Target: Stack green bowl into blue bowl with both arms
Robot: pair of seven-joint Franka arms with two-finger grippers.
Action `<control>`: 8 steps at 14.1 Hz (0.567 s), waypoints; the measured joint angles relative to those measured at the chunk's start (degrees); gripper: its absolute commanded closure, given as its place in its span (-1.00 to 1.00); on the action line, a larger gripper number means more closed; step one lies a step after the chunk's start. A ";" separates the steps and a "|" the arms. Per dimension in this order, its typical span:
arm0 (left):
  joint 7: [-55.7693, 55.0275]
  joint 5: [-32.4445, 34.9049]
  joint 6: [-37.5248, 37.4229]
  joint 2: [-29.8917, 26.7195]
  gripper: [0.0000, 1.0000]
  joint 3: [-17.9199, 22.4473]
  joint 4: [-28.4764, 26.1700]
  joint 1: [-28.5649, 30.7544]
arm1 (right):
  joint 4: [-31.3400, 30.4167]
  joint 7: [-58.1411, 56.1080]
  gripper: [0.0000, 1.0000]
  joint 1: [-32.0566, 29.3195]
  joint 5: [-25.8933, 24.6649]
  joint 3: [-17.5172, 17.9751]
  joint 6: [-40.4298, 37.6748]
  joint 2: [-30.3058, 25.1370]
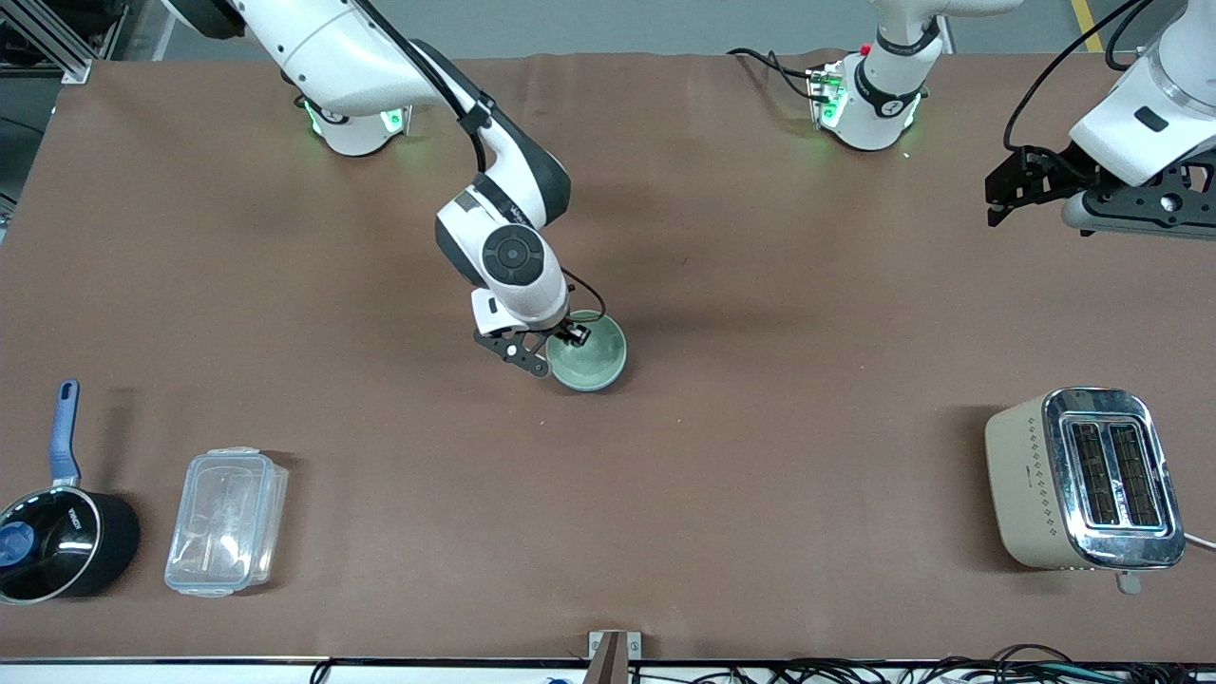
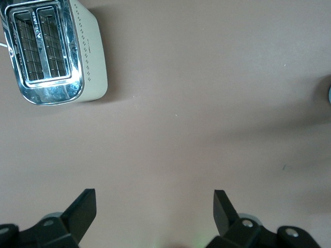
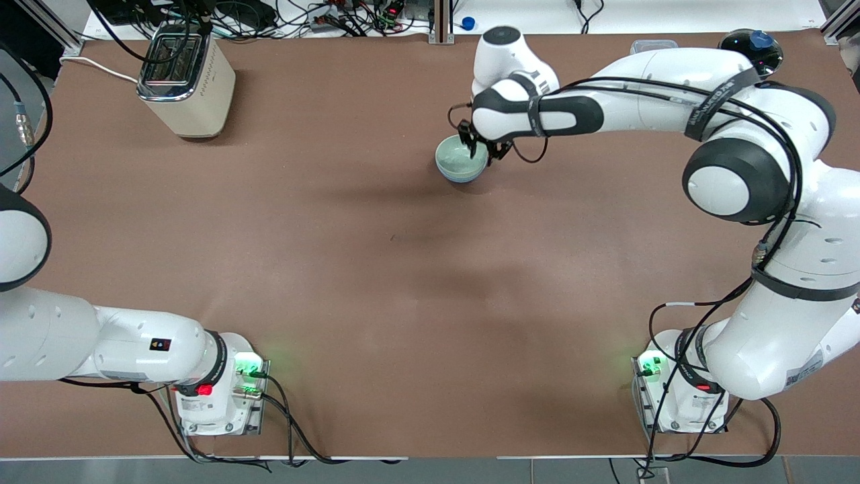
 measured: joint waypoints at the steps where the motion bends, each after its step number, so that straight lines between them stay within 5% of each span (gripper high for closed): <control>1: 0.00 0.00 0.13 0.03 -1.00 -0.01 0.16 -0.06 | 0.59 -0.58 -1.00 -1.28 -2.16 -0.04 -2.27 -2.10; 8: 0.00 0.00 0.42 0.61 -1.00 0.02 1.17 -0.14 | 1.26 -35.84 -1.00 -20.05 -4.65 -2.03 -22.53 -23.01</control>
